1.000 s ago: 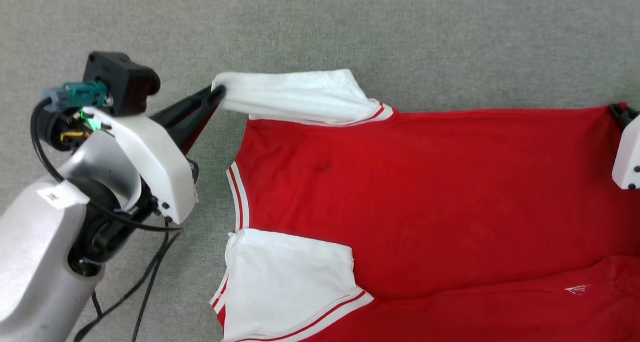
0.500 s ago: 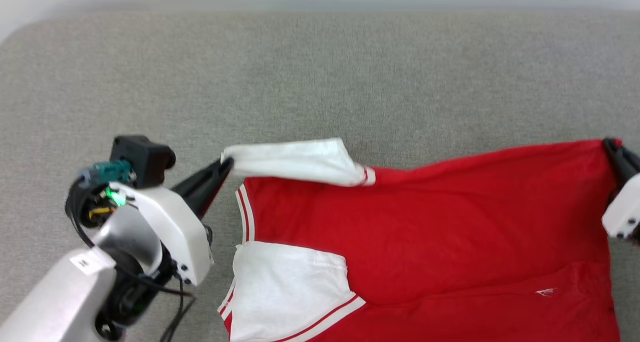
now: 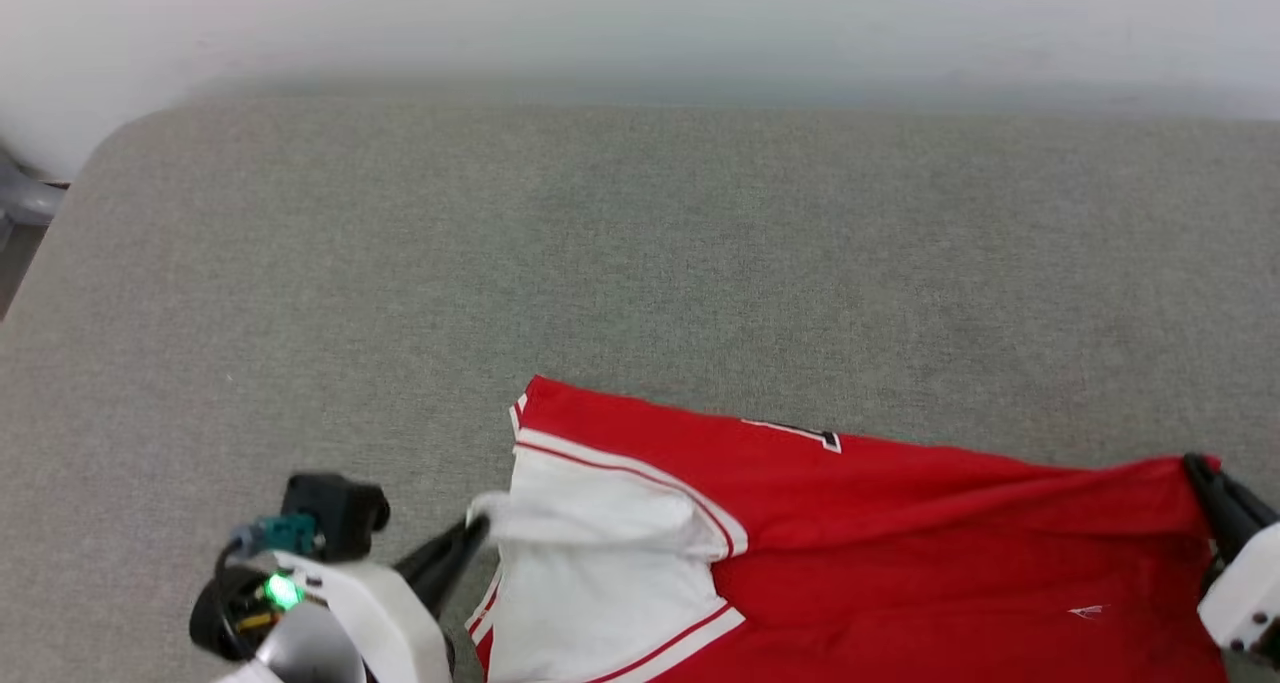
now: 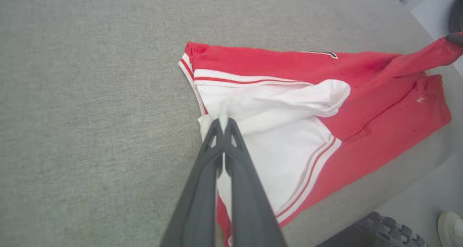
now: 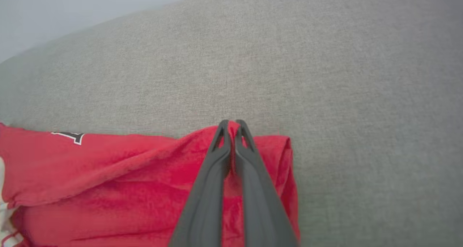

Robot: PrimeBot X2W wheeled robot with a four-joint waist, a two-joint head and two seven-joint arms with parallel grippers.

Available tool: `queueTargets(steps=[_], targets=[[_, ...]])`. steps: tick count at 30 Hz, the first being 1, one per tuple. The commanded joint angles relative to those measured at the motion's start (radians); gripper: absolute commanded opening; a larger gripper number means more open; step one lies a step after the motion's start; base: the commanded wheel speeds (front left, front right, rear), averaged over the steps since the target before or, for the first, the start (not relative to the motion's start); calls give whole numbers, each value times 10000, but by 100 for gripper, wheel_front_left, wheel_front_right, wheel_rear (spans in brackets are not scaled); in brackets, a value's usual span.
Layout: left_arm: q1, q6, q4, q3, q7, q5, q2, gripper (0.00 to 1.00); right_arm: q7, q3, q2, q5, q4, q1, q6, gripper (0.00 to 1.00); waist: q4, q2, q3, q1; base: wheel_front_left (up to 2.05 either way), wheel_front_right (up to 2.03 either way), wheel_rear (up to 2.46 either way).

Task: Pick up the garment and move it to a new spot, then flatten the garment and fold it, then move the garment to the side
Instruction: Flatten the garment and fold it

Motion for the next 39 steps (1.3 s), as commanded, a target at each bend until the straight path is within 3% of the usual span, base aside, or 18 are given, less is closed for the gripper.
queueTargets(steps=[1,7,16,17,18,19,26,30,39], targets=[[326,73,117,-133,-86,103,8,0,17,200,-235,73,-160,348,-9,0,7,-1,-68,1,0,0,0],[768,8,713,-559,-249,195,-223,0,-146,805,-1064,-145,-16,1046,-9,0,15,-1,-38,1,0,0,0],[399,-495,2235,-958,-431,280,-525,0,-860,2031,-2271,9,761,1358,-10,1,-28,-1,166,1,0,0,0],[378,-516,2356,-1004,-419,338,-510,5,-917,2126,-2279,87,860,1352,-10,43,-29,-1,161,1,0,0,0],[355,-514,2444,-1050,-421,386,-513,49,-906,2170,-2236,255,968,1358,-10,100,-23,-1,144,1,0,0,0],[337,-530,2507,-1081,-442,394,-546,100,-927,2183,-2229,377,1037,1354,-10,100,-13,-1,120,1,0,0,0],[420,-437,2511,-938,-1048,472,-713,100,-932,2207,-2472,1208,789,1482,-9,100,28,-1,-287,1,0,0,0],[272,-208,2037,-596,-1909,784,-753,100,-335,1841,-2437,1669,375,1464,-9,100,4,-1,-518,1,0,0,0],[73,489,1406,75,-3991,1663,-1035,100,2027,269,-1239,948,-205,1154,-9,100,-6,-1,-629,1,0,0,0]])
